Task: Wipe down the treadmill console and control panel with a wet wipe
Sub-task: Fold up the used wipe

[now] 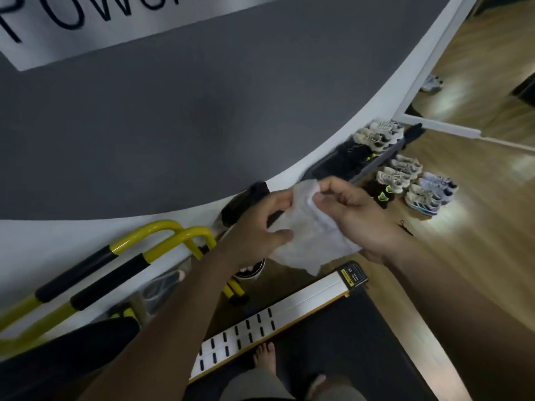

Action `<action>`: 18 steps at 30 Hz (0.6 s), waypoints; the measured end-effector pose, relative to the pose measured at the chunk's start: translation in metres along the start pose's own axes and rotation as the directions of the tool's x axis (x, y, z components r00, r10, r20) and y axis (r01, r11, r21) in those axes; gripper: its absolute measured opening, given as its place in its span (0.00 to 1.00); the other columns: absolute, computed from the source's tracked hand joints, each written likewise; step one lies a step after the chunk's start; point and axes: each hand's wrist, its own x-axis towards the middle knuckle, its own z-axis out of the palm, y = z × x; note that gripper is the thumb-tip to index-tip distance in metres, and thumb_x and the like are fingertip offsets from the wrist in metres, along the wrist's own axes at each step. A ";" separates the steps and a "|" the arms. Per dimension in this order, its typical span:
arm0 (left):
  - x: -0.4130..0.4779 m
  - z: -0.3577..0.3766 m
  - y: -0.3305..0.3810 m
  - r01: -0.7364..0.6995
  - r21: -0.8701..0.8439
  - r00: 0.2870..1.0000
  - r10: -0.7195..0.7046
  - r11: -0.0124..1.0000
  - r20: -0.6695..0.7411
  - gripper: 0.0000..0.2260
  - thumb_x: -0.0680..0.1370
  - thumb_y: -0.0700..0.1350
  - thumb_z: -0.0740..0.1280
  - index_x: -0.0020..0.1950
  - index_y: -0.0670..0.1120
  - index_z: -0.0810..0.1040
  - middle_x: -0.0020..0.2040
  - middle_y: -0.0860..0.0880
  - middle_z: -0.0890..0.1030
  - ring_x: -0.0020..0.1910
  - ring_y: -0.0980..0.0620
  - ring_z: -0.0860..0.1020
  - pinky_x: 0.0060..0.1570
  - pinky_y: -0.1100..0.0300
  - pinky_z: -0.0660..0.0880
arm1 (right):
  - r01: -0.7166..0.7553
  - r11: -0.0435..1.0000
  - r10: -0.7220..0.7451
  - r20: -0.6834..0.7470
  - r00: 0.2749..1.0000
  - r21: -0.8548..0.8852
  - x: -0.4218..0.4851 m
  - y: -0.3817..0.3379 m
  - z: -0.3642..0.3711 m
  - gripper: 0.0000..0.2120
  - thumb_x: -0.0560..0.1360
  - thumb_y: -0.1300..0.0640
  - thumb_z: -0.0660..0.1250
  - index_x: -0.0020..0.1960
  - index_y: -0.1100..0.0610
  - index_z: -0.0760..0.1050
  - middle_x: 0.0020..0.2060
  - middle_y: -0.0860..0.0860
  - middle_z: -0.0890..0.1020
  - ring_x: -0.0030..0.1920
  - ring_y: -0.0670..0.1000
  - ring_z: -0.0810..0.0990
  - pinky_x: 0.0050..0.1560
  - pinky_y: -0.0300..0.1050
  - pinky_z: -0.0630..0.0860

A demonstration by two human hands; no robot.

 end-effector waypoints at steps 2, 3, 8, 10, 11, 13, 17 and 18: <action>0.018 0.010 -0.001 0.032 -0.082 0.998 -0.028 0.996 0.050 0.19 0.77 0.39 0.72 0.66 0.49 0.76 0.60 0.52 0.83 0.60 0.54 0.80 0.58 0.56 0.78 | 0.061 0.994 -0.054 0.068 0.996 -0.093 0.022 0.004 0.000 0.10 0.79 0.53 0.64 0.53 0.61 0.76 0.46 0.71 0.77 0.41 0.64 0.77 0.43 0.55 0.73; 0.026 0.011 -0.001 0.054 -0.085 0.999 -0.054 0.995 0.000 0.14 0.77 0.40 0.72 0.62 0.47 0.79 0.56 0.50 0.84 0.56 0.53 0.82 0.55 0.57 0.79 | 0.090 0.987 -0.079 0.086 0.993 -0.132 0.033 0.007 -0.002 0.10 0.79 0.54 0.64 0.53 0.61 0.76 0.45 0.72 0.76 0.39 0.66 0.77 0.40 0.54 0.72; 0.052 0.004 0.004 0.117 -0.008 0.930 -0.112 0.993 -0.350 0.07 0.78 0.41 0.70 0.43 0.51 0.82 0.34 0.60 0.82 0.33 0.66 0.77 0.35 0.72 0.71 | 0.091 0.910 0.014 0.249 0.968 -0.405 0.078 0.028 -0.026 0.18 0.73 0.41 0.70 0.59 0.48 0.76 0.46 0.45 0.82 0.42 0.46 0.82 0.43 0.45 0.81; 0.057 0.002 0.009 0.164 -0.169 0.880 -0.221 0.972 -0.420 0.06 0.79 0.41 0.68 0.44 0.45 0.83 0.36 0.56 0.84 0.36 0.62 0.79 0.39 0.69 0.74 | 0.181 0.778 0.054 0.351 0.935 -0.601 0.098 0.038 -0.032 0.17 0.71 0.42 0.72 0.56 0.48 0.77 0.47 0.45 0.82 0.45 0.48 0.81 0.51 0.51 0.81; 0.060 0.002 0.010 0.182 -0.245 0.856 -0.276 0.952 -0.437 0.07 0.79 0.43 0.68 0.46 0.42 0.83 0.40 0.50 0.85 0.40 0.58 0.81 0.44 0.63 0.77 | 0.211 0.772 0.036 0.373 0.927 -0.599 0.109 0.042 -0.035 0.13 0.72 0.45 0.73 0.52 0.50 0.79 0.44 0.47 0.83 0.44 0.49 0.81 0.51 0.55 0.80; 0.066 -0.001 0.010 0.205 -0.330 0.798 -0.352 0.922 -0.489 0.13 0.77 0.52 0.69 0.50 0.42 0.84 0.47 0.43 0.85 0.46 0.50 0.81 0.52 0.52 0.76 | 0.183 0.865 -0.001 0.364 0.932 -0.468 0.128 0.044 -0.043 0.09 0.74 0.49 0.71 0.46 0.55 0.80 0.41 0.53 0.83 0.43 0.56 0.82 0.52 0.60 0.79; 0.081 -0.006 0.010 0.147 -0.522 0.660 -0.476 0.840 -0.582 0.11 0.79 0.51 0.68 0.57 0.46 0.83 0.54 0.47 0.85 0.54 0.48 0.83 0.55 0.53 0.78 | -0.220 0.944 0.094 0.442 0.892 0.244 0.151 0.037 -0.052 0.14 0.76 0.49 0.69 0.55 0.59 0.76 0.52 0.58 0.82 0.54 0.58 0.82 0.58 0.53 0.79; 0.085 -0.006 0.011 0.143 -0.565 0.634 -0.514 0.813 -0.578 0.09 0.81 0.49 0.67 0.55 0.46 0.83 0.52 0.47 0.85 0.53 0.48 0.83 0.52 0.54 0.78 | -0.225 0.956 0.102 0.503 0.858 0.189 0.153 0.039 -0.048 0.15 0.76 0.50 0.70 0.58 0.57 0.76 0.52 0.54 0.82 0.54 0.54 0.83 0.54 0.48 0.80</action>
